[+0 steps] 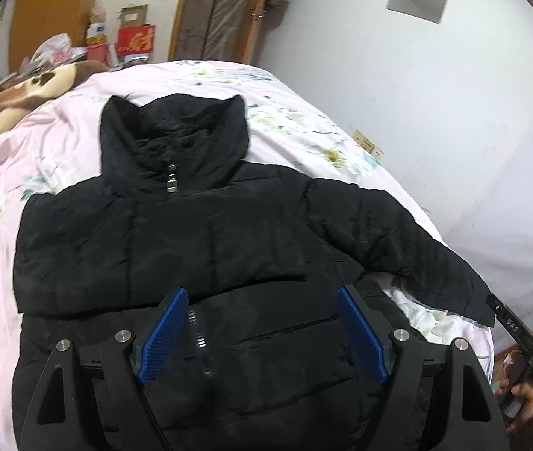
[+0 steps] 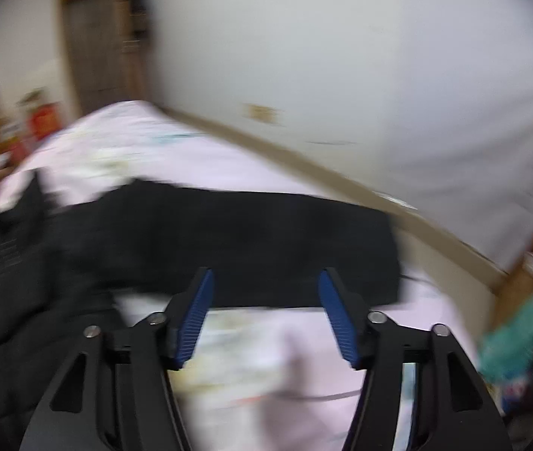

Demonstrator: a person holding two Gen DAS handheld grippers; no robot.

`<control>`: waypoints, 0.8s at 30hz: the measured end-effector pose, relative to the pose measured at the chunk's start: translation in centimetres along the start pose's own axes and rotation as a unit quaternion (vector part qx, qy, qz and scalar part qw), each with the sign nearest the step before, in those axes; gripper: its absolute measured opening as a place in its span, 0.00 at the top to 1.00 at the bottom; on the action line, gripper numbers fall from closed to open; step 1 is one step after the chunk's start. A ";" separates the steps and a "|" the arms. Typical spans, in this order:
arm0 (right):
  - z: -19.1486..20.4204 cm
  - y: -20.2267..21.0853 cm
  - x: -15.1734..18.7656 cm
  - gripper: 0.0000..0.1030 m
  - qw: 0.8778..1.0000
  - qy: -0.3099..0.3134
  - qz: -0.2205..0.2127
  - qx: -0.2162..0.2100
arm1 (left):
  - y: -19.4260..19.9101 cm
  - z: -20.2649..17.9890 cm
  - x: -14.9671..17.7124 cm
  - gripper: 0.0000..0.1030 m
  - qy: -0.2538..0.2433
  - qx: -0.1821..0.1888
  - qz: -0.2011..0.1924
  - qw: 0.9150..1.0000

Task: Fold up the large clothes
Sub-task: 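Lift the held sleeve with the right tool toward the jacket body, then lay the sleeve over the jacket body and open the right tool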

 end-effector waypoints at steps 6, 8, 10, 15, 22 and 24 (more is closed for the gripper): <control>-7.0 -2.9 -0.1 0.26 0.996 -0.083 0.024 0.033 | -1.1 -3.6 -0.9 0.21 -0.023 0.017 0.006 1.000; -7.3 -4.1 0.1 0.26 0.994 -0.096 0.041 0.021 | -1.5 -4.8 -1.0 0.21 -0.034 0.024 0.006 0.999; -7.4 -5.1 0.4 0.26 0.993 -0.107 0.057 0.010 | -2.0 -5.8 -0.8 0.21 -0.038 0.035 0.012 0.999; -6.0 -6.2 0.7 0.28 0.992 -0.101 0.073 -0.025 | -2.9 -6.2 0.2 0.21 -0.042 0.036 0.032 0.998; -4.7 -4.9 -0.4 0.86 0.997 -0.064 0.041 -0.021 | -2.2 -4.3 0.7 0.21 -0.028 0.022 0.032 0.999; -3.9 -3.3 -1.5 0.89 0.998 -0.050 0.015 -0.031 | -1.6 -3.7 0.5 0.21 -0.025 0.019 0.025 0.999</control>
Point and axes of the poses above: each gripper's, at about its wrist camera, not at the fingertips, and y roughly against the way its jaws point, z to its left, x to its underside, the point moved 10 cm from there along -y, roughly the way its jaws point, and after that the axes turned 6 degrees about -y, right-handed, at the moved point
